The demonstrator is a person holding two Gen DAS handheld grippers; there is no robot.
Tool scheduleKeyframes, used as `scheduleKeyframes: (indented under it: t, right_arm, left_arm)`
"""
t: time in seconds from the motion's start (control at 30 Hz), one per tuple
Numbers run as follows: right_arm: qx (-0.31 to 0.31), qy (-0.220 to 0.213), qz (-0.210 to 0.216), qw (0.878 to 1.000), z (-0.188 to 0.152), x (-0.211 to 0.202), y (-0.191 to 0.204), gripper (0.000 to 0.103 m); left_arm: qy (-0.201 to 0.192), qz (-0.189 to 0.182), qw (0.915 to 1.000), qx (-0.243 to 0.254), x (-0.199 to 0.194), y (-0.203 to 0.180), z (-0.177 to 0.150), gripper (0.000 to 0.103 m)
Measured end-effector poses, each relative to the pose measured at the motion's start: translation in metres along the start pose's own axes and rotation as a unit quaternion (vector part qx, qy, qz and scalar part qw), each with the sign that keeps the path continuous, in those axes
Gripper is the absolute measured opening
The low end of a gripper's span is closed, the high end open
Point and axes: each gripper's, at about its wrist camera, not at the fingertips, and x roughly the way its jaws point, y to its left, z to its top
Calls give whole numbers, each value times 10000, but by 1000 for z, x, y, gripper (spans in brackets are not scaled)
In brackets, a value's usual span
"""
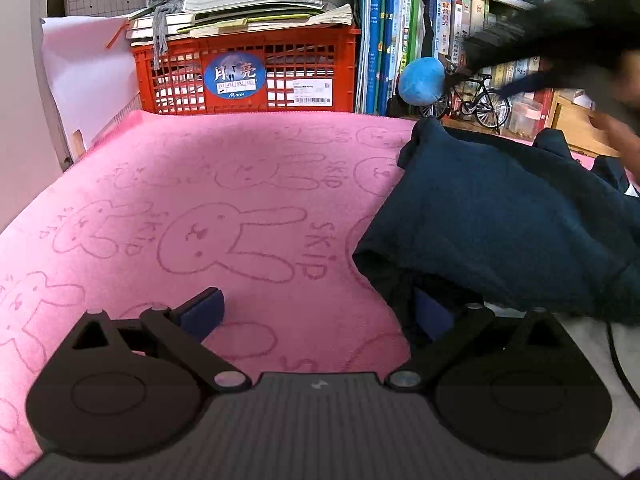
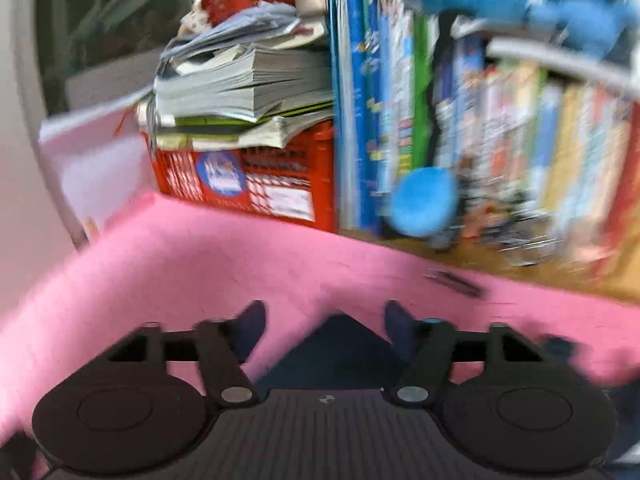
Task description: Fold clothes
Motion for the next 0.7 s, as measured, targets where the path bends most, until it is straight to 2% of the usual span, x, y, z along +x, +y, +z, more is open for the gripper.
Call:
scheduleKeyframes:
  t: [0.1,0.17,0.2,0.3,0.37,0.4,0.47,0.53,0.7]
  right_arm:
    - [-435,-23,-634,9970,-29,-46,-17,82]
    - [44,-84,-1178,9930,-61,-70,-59,92]
    - [437,-82,-1491,9878,-80,-84,-85,94]
    - [1433,66,-2312,9623,-130,-121,-150,95]
    - [1934,371,-2704,9424,-162,-138,-181,95]
    - [2063,416,-2690,9399,-176,-145,-188,95]
    - [2210,221,-2343,9465,-197,-157,-192,95]
    - [2167,-36,-2011,9553,-202,-158,-186,95]
    - [2060,99,-1527,9665,-187,-129,-168,94]
  left_arm:
    - [-26,41,10000,55,-1,-1,-1,102]
    - [-57,119,9998,154,-2,-4,-1,102]
    - [-71,164,9996,211,-3,-6,-1,102]
    - [-134,321,9986,407,-5,-13,-2,102]
    - [-176,418,9976,529,-6,-17,-2,102]
    - [-199,468,9969,596,-7,-19,-2,102]
    - [-225,541,9958,700,-7,-23,-2,101]
    - [-258,634,9943,815,-8,-27,-2,101]
    - [-320,796,9914,993,-10,-34,-3,101]
